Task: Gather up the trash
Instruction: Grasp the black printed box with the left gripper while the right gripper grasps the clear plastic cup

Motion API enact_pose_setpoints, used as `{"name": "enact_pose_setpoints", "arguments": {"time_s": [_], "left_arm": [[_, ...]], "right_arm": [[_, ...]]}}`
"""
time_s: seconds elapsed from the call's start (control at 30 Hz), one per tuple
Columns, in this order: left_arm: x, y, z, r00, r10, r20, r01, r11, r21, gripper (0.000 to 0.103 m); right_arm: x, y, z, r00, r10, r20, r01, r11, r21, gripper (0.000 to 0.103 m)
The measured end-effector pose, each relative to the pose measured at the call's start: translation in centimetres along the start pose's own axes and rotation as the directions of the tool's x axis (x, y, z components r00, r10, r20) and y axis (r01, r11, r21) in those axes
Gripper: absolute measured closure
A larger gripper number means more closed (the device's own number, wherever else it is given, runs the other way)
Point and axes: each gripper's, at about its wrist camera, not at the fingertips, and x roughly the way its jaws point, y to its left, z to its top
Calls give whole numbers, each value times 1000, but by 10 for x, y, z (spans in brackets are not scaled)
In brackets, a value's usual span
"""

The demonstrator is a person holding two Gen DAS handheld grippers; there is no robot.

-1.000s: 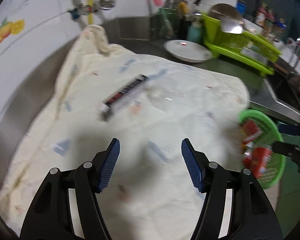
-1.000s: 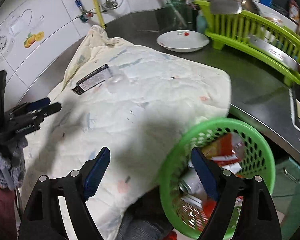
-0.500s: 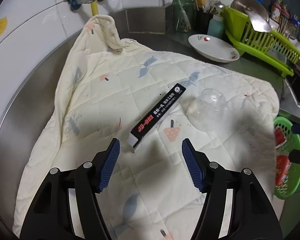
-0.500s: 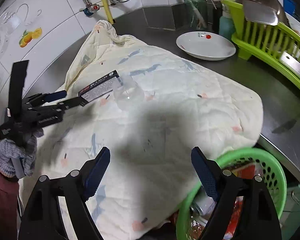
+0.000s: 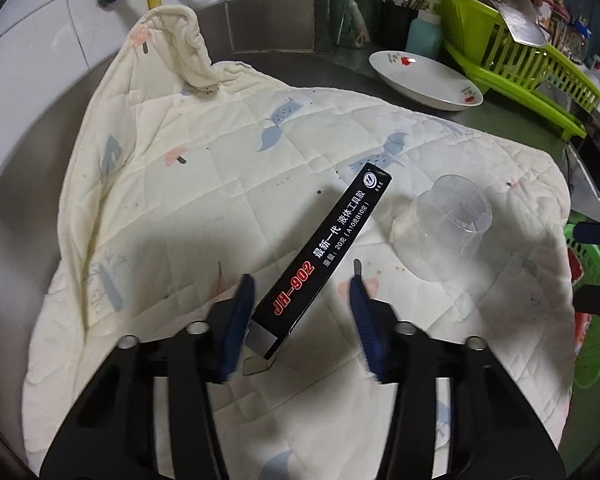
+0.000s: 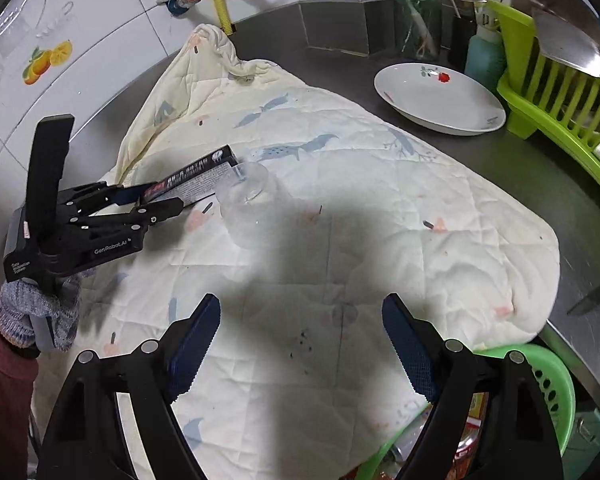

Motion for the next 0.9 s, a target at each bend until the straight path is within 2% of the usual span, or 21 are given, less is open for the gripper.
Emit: {"name": "enact_pose_setpoints", "arguments": {"time_s": [0.1, 0.17, 0.3, 0.57, 0.9], "left_arm": [[-3, 0, -2, 999, -18, 35, 18, 1000, -11, 78], [-6, 2, -4, 998, -36, 46, 37, 999, -26, 80], [-16, 3, -11, 997, -29, 66, 31, 999, -32, 86], [-33, 19, -27, 998, -12, 69, 17, 997, -76, 86], [-57, 32, -39, 996, -7, 88, 17, 994, -112, 86]], "right_arm": [[8, 2, 6, 1000, 14, 2, -14, 1000, 1, 23], [11, 6, 9, 1000, 19, 8, -19, 1000, -5, 23], [23, 13, 18, 999, 30, 9, -30, 999, -16, 23], [50, 28, 39, 999, 41, 28, -41, 999, -35, 23], [73, 36, 55, 999, 8, 37, -6, 999, -51, 23]]}}
